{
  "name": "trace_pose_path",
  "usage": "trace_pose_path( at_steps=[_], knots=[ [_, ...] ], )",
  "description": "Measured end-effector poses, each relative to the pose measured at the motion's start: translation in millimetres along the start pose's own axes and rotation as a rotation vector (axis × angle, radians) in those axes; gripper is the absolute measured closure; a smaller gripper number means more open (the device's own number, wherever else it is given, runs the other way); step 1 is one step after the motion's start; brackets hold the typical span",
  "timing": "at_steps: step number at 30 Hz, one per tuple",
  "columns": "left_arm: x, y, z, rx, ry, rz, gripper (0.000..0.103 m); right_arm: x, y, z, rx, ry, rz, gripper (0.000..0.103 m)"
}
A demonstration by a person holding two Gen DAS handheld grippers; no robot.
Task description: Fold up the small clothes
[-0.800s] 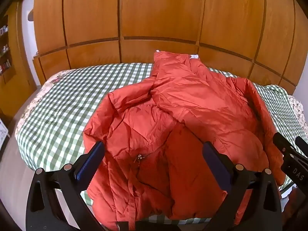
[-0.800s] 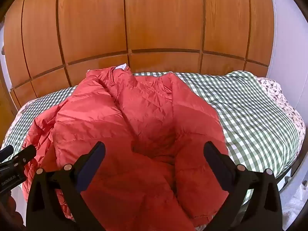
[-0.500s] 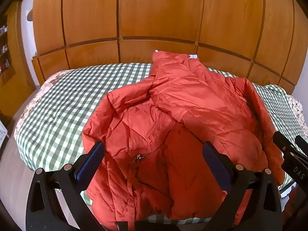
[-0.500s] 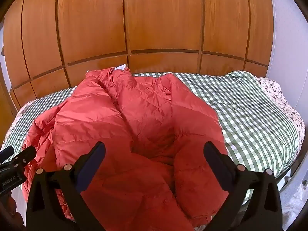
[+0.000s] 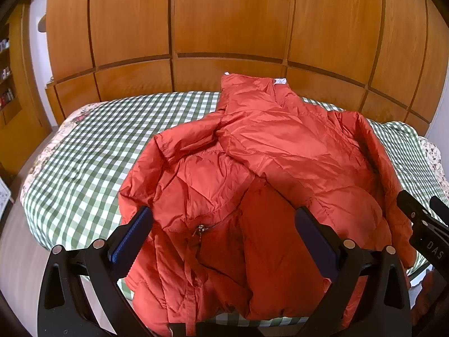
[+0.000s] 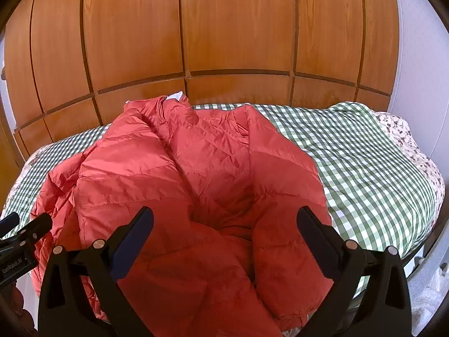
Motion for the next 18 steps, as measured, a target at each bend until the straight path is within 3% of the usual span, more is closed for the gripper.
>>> trace_pose_path(
  at_steps=[18],
  knots=[
    [-0.3,1.4,-3.9,0.032,-0.015,-0.002,0.003,3.9,3.1,-3.1,0.003,0.005,0.014,0.002]
  ],
)
Point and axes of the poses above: each gripper's, at about its wrist camera, not at the fingertips, and x roughly the way its jaws point, z to its left, y to its underside, the point moved 5 cm from there along x, roughly the way its jaws point, and after that the axes turned 12 degrees about x, right-handed, at the moved point
